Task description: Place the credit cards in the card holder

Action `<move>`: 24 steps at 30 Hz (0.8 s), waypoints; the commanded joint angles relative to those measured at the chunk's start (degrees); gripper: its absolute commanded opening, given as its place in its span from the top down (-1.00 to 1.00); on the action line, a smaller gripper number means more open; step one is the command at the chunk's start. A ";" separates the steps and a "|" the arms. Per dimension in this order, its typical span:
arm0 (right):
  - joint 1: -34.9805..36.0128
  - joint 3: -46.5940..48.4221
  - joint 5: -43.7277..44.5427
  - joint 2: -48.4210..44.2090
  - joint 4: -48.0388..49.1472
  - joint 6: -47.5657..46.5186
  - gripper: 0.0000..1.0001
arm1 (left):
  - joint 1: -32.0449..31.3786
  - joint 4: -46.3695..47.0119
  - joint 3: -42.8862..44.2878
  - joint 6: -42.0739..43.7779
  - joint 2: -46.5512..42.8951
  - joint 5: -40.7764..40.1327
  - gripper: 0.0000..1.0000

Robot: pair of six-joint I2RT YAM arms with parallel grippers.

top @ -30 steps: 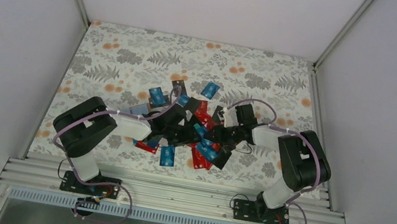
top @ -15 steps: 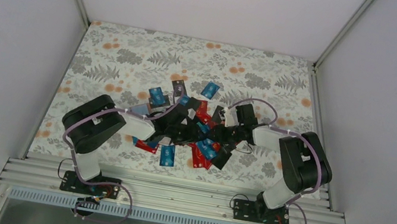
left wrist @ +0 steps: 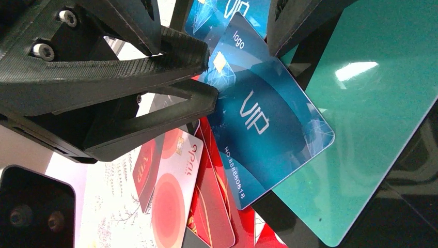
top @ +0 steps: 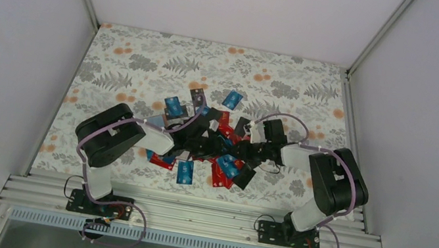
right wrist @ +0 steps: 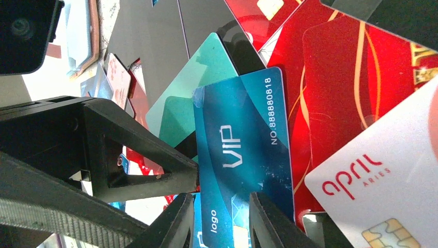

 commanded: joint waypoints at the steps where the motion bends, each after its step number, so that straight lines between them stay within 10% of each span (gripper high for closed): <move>1: 0.98 -2.53 -4.85 -0.15 -1.44 2.01 0.39 | -0.37 0.42 -1.97 -0.79 1.43 -1.92 -0.06; 24: 0.68 3.66 7.39 -3.26 -10.53 -1.57 0.38 | -1.10 -10.38 0.47 6.99 -4.87 -5.61 -0.07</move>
